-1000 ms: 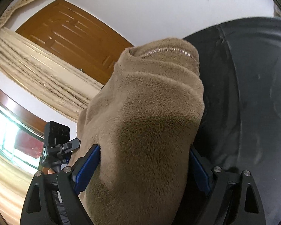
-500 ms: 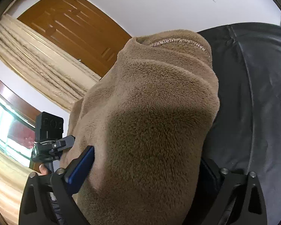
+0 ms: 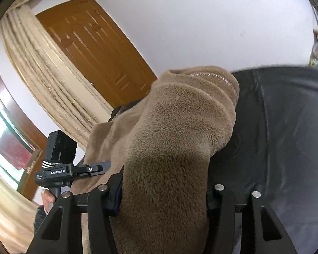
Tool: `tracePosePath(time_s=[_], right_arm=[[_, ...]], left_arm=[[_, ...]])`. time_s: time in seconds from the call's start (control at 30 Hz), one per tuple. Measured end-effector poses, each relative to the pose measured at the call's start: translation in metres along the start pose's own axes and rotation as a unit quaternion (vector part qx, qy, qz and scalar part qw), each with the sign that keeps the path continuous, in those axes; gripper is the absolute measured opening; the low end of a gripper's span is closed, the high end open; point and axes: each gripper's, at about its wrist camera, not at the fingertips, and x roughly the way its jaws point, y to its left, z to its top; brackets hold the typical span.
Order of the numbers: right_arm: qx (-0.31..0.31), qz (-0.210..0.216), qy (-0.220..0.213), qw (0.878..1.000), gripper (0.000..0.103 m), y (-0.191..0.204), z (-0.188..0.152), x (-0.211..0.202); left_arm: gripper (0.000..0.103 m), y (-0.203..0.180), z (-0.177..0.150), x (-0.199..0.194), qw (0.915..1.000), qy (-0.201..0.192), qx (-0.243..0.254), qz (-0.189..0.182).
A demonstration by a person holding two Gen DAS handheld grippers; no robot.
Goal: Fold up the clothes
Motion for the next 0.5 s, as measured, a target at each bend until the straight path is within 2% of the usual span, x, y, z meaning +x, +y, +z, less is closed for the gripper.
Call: tracePosePath(time_s=[0.2,0.5], right_arm=[[-0.016,-0.031,-0.029,0.999,0.055,0.002,-0.004,-0.045],[-0.001,-0.076,-0.071,0.995,0.055,-0.033,-0.033,-0.148]], left_arm=[[0.057,-0.039,-0.008,0.012,0.9990,0.011,0.044,0.006],[0.057,-0.141,-0.046,0.055,0.9905,0.041,0.131,0.006]])
